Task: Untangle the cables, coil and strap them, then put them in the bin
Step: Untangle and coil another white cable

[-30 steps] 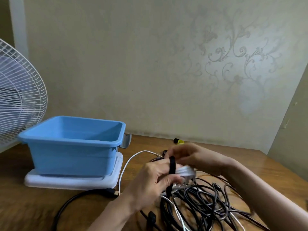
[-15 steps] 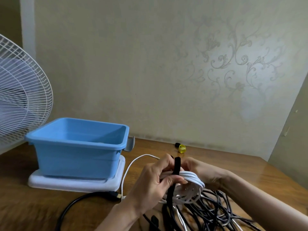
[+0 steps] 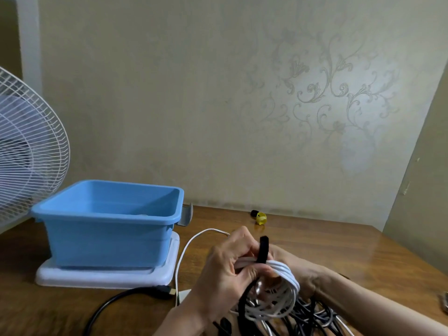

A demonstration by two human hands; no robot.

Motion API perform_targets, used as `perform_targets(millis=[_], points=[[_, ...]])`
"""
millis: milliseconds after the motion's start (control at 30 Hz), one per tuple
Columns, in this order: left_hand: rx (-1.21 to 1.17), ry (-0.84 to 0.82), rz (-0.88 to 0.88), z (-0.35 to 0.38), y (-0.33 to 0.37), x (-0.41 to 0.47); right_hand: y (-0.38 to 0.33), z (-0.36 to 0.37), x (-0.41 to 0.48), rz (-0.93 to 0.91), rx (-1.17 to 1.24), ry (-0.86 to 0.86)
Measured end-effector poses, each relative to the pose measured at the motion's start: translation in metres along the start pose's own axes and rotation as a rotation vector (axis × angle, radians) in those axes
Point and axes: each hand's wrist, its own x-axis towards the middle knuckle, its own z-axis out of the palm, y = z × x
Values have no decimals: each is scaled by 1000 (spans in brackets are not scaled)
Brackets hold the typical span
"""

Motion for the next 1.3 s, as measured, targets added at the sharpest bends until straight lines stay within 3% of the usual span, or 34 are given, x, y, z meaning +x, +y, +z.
perform_targets(millis=[133, 300, 633, 900, 1000, 1200, 1300], points=[[-52, 10, -102, -1, 3, -1, 2, 3, -13, -52, 156, -23], [-39, 44, -118, -2, -3, -1, -3, -6, -10, -67, 82, -65], [-4, -42, -212, 1, -8, -1, -40, -53, -14, -176, -685, 56], [18, -67, -123, 4, -8, -1, -30, -68, -5, 139, -438, 11], [-77, -68, -225, 7, -7, -4, -21, -64, 5, 239, -472, 23], [-123, -16, -412, 11, -7, -1, -59, -67, 4, 167, -661, 106], [-120, 6, -425, 12, -7, 0, -82, -59, -3, 60, -855, 191]])
